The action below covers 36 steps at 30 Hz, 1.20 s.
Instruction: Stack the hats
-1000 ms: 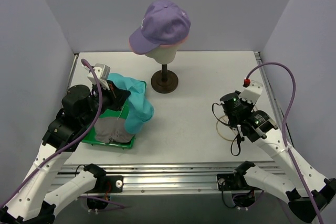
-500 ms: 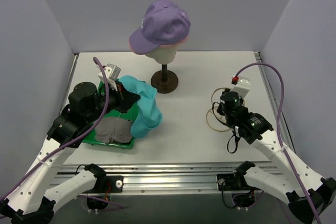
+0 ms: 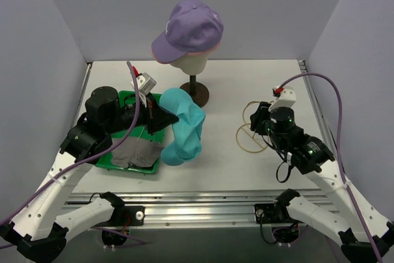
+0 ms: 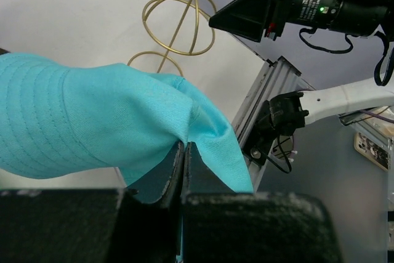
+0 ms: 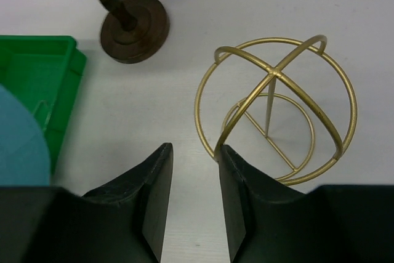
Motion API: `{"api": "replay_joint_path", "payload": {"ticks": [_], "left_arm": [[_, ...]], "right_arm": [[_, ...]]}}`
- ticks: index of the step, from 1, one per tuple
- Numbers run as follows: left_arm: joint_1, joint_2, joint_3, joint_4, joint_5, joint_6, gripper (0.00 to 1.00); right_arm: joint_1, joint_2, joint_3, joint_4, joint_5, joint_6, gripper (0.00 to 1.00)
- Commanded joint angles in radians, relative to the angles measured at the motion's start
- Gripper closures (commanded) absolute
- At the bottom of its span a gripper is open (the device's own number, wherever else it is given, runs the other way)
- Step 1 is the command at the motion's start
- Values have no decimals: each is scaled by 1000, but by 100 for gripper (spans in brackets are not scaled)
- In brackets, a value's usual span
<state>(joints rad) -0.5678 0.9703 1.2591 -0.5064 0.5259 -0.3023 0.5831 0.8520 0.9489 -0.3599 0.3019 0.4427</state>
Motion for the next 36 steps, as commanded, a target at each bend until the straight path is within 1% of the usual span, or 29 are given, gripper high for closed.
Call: {"api": "replay_joint_path", "payload": {"ticks": [1, 4, 5, 7, 8, 9, 12, 13, 14, 15, 20, 25, 30, 36], "left_arm": [[-4, 13, 63, 121, 129, 14, 98], [-9, 40, 89, 128, 140, -9, 98], [-14, 44, 94, 134, 140, -15, 98], [-17, 47, 89, 173, 137, -43, 98], [-18, 47, 86, 193, 137, -52, 98], [-23, 45, 80, 233, 138, -73, 98], [-29, 42, 68, 310, 163, -104, 98], [-30, 45, 68, 324, 172, -107, 98], [-33, 47, 71, 336, 174, -107, 98], [-37, 51, 78, 335, 171, -103, 97], [-43, 87, 114, 324, 154, -95, 98], [-56, 102, 115, 367, 137, -107, 97], [-72, 119, 123, 368, 109, -98, 98], [-90, 137, 128, 382, 86, -100, 98]], "right_arm": [[6, -117, 60, -30, -152, -16, 67], [4, -159, 64, 41, -292, -30, 65], [4, -160, 56, 96, -408, -18, 62], [4, -148, 51, 149, -496, 5, 59], [6, -145, 31, 218, -579, 16, 53], [6, -143, 21, 248, -605, 40, 51], [9, -140, -10, 323, -655, 60, 49], [9, -137, -16, 338, -670, 80, 49], [9, -136, -27, 390, -690, 91, 48], [11, -136, -36, 410, -734, 102, 48], [24, -151, -99, 513, -793, 143, 49], [43, -131, -134, 601, -839, 179, 50], [63, -142, -159, 630, -833, 189, 50], [92, -119, -174, 648, -822, 188, 51]]}}
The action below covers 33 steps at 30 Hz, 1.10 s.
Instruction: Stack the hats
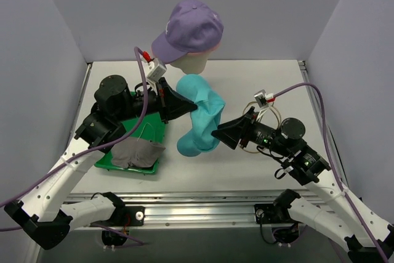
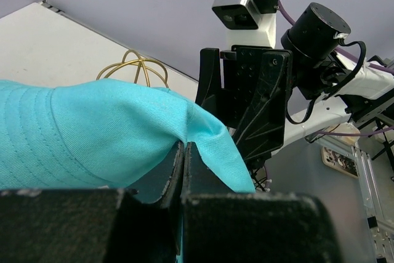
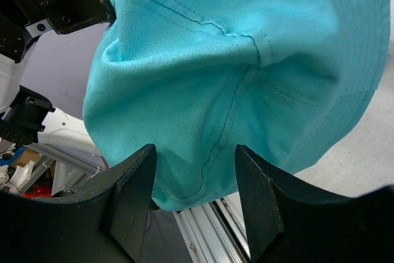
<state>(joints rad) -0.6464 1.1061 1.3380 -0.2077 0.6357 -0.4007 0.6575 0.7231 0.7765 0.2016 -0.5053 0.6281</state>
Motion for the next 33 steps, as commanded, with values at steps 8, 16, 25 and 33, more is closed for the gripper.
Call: {"api": "replay_joint_path", "payload": {"ticks": [8, 16, 25, 33], "left_arm": [[-19, 6, 56, 62, -88, 11, 98], [-130, 75, 159, -134, -478, 49, 98], [-243, 242, 242, -104, -564, 48, 98], [-260, 354, 317, -10, -590, 97, 98]], "right_arm": [[39, -39, 26, -5, 147, -48, 100], [37, -175, 285, -413, 691, -201, 100], [36, -76, 434, -539, 893, -333, 100], [37, -28, 418, -489, 1103, -476, 100]]}}
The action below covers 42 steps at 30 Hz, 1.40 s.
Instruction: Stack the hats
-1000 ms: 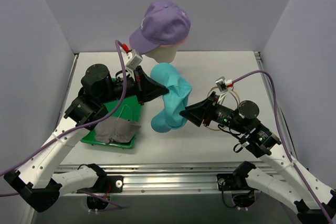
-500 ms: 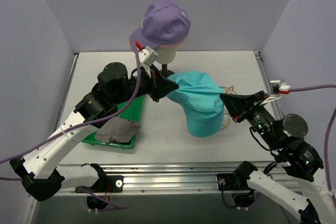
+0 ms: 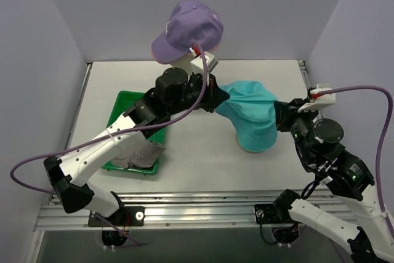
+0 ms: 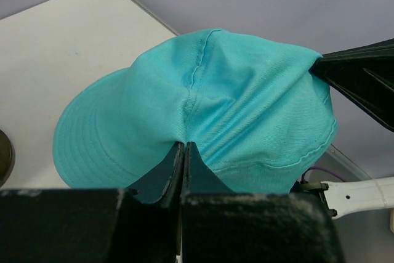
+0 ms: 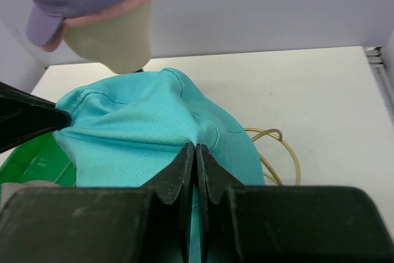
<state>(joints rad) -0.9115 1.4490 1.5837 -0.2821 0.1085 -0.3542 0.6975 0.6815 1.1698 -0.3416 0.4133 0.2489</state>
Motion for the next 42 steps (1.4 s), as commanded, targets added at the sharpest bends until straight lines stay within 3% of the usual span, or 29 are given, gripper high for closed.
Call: {"api": "replay_joint_path", "payload": {"ticks": [1, 16, 28, 31, 38, 42], "left_arm": [[5, 22, 76, 73, -64, 52, 98], [3, 192, 185, 123, -92, 110, 98], [6, 294, 197, 126, -99, 126, 98], [11, 313, 187, 138, -99, 121, 98], [33, 340, 151, 175, -56, 97, 98], [34, 367, 153, 173, -33, 84, 98]], "right_arm": [[-3, 19, 28, 65, 205, -108, 100], [-3, 108, 117, 171, 421, -313, 100], [-26, 134, -84, 134, 527, -162, 100], [-88, 176, -104, 142, 522, -135, 100], [-328, 254, -104, 110, 334, -73, 100], [-354, 234, -127, 128, 317, -69, 99]]}}
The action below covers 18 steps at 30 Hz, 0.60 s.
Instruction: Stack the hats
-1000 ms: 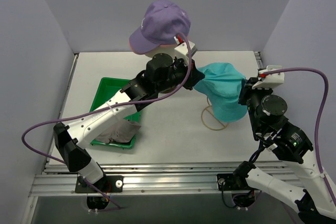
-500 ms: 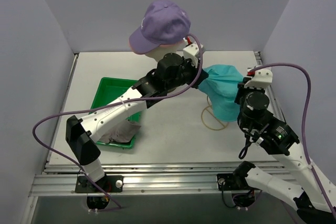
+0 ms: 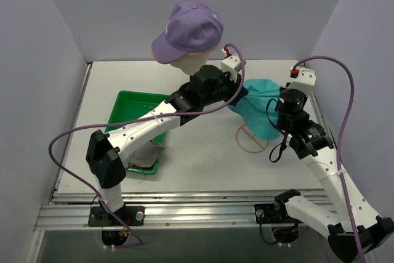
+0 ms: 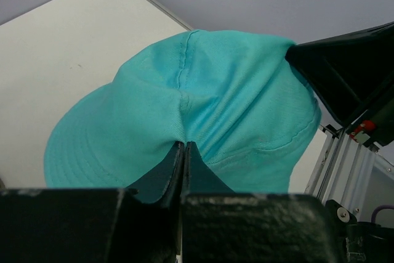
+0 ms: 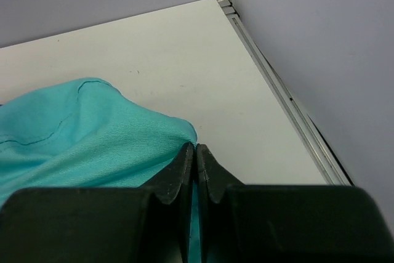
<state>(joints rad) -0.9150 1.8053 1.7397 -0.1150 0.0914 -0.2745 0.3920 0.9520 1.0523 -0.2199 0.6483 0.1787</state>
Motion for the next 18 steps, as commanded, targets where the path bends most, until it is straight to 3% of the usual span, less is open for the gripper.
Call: {"api": "replay_joint_path", "payload": {"ticks": [1, 12, 14, 15, 18], "left_arm": [[38, 18, -5, 6, -9, 3, 98], [38, 3, -118, 38, 5, -17, 96], [36, -30, -149, 44, 1, -11, 88], [36, -38, -160, 52, -1, -11, 67], [36, -75, -198, 66, 21, -8, 53]], "right_arm": [[-53, -35, 1, 7, 79, 1, 99], [-93, -22, 18, -29, -41, 34, 95], [-93, -38, -3, -32, -94, 45, 92], [-93, -42, -9, -33, -113, 53, 86], [-94, -53, -20, -38, -139, 71, 74]]}}
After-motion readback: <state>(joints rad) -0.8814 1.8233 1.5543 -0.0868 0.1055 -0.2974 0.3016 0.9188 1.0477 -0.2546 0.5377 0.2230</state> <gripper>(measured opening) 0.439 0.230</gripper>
